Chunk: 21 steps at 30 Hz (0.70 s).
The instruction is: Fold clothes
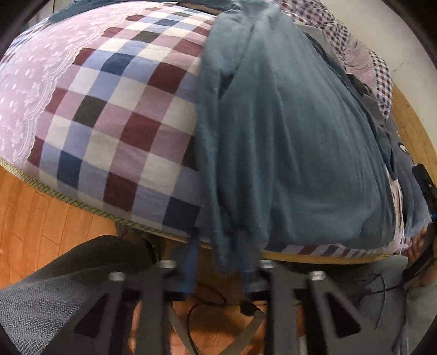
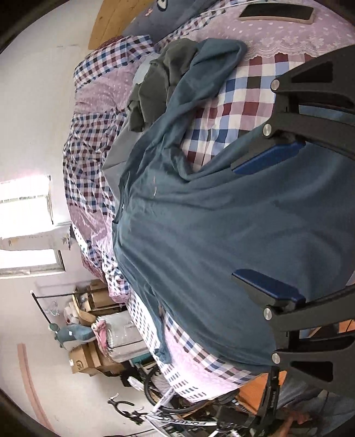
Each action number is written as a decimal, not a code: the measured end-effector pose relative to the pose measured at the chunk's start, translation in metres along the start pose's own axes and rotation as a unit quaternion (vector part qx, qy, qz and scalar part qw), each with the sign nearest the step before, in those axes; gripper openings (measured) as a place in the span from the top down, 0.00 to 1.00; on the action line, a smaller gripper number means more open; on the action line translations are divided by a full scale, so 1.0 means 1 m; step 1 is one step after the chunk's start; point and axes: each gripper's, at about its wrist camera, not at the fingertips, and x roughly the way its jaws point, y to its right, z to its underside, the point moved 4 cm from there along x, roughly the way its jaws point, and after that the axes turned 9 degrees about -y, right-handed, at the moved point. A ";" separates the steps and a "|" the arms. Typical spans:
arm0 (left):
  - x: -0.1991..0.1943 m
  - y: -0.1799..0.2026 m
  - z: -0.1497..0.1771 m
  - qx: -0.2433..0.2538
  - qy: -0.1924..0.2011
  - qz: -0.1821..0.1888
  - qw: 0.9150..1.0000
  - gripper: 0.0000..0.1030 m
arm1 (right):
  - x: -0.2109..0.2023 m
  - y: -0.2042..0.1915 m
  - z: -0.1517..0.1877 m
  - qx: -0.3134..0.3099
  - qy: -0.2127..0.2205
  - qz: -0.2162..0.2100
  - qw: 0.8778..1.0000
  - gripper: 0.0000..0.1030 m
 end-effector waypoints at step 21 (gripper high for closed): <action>-0.119 -0.080 0.010 -0.111 0.128 0.054 0.984 0.99 | -0.017 0.051 0.005 0.089 0.008 0.019 0.996 0.27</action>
